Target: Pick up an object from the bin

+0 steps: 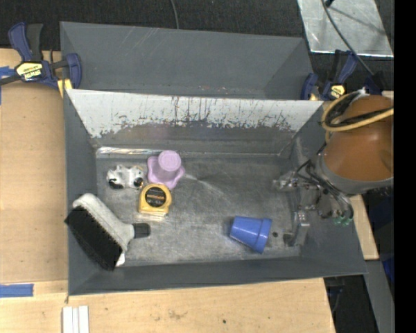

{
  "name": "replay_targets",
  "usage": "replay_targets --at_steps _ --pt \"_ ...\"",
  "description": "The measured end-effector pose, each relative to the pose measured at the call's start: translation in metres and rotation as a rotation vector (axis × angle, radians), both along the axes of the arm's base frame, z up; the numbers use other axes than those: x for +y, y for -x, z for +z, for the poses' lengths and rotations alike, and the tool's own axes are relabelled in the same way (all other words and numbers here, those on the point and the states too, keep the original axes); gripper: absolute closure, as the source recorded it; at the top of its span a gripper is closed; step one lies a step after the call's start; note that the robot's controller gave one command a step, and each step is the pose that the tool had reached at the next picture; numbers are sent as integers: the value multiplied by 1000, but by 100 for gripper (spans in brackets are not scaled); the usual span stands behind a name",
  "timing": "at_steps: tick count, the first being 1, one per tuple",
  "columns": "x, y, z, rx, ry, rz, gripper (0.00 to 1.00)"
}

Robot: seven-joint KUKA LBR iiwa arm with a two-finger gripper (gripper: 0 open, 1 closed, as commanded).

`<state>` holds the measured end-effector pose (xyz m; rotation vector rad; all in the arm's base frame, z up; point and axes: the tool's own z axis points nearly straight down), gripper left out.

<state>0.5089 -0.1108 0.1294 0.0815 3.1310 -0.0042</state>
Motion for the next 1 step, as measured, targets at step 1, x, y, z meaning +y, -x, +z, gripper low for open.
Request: replay_targets --at_steps 1 --pt "23 -9 -16 17 -5 48 0"
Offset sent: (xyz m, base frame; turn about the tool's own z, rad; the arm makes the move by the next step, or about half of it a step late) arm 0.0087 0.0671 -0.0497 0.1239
